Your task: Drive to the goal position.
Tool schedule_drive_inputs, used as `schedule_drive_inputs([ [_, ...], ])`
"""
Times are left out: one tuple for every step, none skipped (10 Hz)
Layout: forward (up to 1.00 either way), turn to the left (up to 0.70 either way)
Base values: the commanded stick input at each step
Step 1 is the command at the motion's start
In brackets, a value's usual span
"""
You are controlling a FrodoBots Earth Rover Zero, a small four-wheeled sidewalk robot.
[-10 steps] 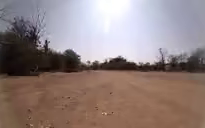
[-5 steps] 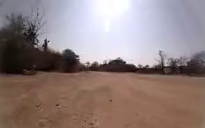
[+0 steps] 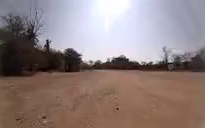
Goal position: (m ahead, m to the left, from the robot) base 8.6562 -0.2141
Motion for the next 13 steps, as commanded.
schedule_drive_inputs([
  [1.00,0.00],
  [1.00,0.00],
  [1.00,0.00],
  [1.00,0.00],
  [1.00,0.00],
  [1.00,0.00],
  [1.00,0.00],
  [1.00,0.00],
  [1.00,-0.02],
  [1.00,-0.05],
  [1.00,-0.21],
  [1.00,-0.34],
  [1.00,-0.37],
])
